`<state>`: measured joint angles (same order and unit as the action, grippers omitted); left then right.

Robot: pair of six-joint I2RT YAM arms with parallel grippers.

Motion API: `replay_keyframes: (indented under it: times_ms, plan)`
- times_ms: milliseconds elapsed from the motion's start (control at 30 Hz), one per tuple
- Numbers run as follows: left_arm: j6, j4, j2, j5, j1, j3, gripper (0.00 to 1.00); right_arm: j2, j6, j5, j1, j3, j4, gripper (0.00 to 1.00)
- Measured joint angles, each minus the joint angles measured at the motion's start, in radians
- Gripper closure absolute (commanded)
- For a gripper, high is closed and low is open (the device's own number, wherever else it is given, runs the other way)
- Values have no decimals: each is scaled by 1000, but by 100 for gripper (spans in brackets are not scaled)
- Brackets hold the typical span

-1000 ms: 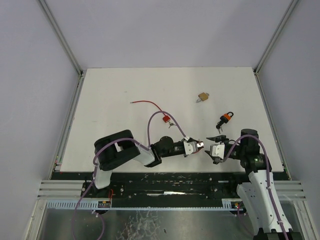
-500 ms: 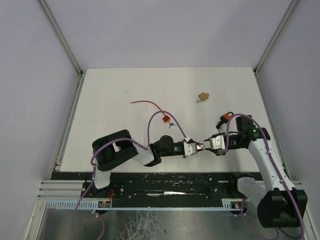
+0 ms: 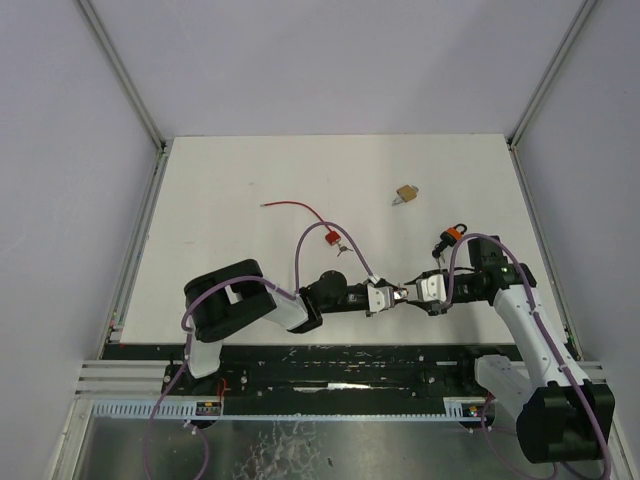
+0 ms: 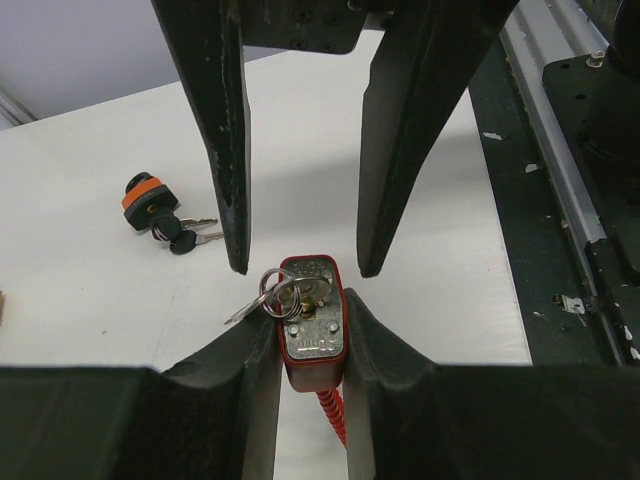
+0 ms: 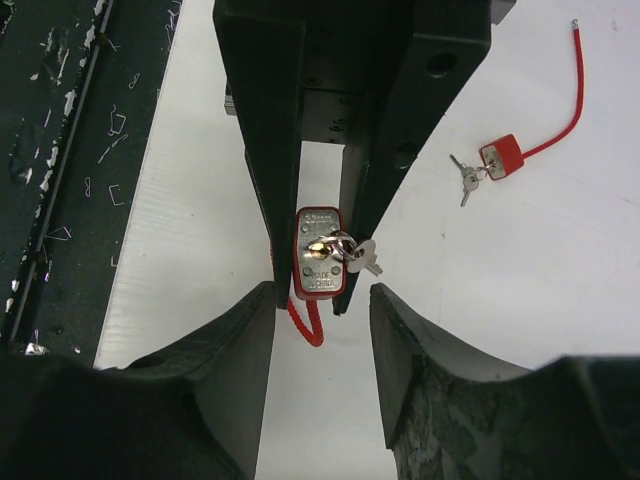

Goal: Lock with the key
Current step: Lock the lock.

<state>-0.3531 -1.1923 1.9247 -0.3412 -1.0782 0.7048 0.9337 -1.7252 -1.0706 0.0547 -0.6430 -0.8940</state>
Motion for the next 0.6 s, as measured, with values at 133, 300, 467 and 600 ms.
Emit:
replay_keyframes:
  times_ms: [133, 300, 467, 600]
  plan:
    - [0, 0, 0, -2, 0, 0, 100, 11, 20, 0, 15, 2, 19, 56]
    - [1, 1, 0, -9, 0, 0, 100, 18, 40, -2, 25, 4, 35, 61]
    - [8, 1, 0, -12, 0, 0, 100, 34, 51, -1, 35, 10, 48, 66]
    - [19, 2, 0, -10, 2, 0, 97, 34, 55, 3, 39, 13, 51, 79]
